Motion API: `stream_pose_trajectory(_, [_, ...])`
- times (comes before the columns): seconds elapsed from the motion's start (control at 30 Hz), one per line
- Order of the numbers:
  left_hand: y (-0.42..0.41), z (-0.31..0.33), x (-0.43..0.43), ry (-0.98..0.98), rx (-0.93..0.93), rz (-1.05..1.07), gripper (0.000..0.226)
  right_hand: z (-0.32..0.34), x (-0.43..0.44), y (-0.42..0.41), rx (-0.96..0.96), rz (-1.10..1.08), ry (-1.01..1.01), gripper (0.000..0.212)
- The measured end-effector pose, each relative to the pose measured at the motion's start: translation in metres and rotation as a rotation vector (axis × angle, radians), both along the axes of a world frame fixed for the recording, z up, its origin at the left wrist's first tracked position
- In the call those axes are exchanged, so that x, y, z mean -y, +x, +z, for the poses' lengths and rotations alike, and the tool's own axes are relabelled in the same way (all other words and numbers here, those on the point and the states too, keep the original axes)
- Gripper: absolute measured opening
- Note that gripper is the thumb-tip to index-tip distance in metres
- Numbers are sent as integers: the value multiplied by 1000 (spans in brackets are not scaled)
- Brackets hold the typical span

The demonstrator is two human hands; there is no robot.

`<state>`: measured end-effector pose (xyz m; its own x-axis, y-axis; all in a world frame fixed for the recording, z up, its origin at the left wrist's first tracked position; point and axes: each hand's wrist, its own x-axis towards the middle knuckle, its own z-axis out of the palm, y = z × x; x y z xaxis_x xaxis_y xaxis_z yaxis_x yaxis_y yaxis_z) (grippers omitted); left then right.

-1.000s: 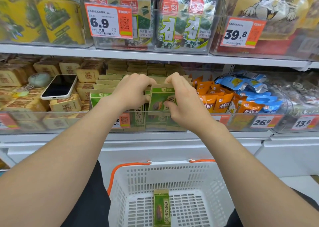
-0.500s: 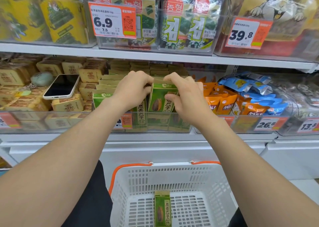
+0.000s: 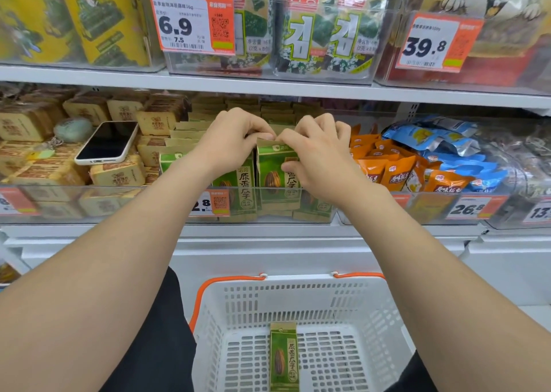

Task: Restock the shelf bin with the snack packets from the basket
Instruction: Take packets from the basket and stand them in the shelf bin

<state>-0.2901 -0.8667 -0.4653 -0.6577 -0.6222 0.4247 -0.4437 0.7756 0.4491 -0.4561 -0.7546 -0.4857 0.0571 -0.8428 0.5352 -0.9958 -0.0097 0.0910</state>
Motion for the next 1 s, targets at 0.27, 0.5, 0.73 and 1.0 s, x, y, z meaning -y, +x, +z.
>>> stream_pose_trajectory(0.27, [-4,-3,-7,15,-207,7,44,-1,2,0,66,-65,-69,24])
stream_pose_trajectory(0.5, [-1,-11,-6,-108,15,-16,27,-14,4,3,-34,-89,-22,37])
stream_pose_trajectory(0.73, [-11,-15,-24,-245,150,-4,52,-21,-13,-22,181,-103,-85,47])
stream_pose_trajectory(1.0, [-34,-34,-25,-484,576,132,84,-24,-8,-49,-108,-219,104,73])
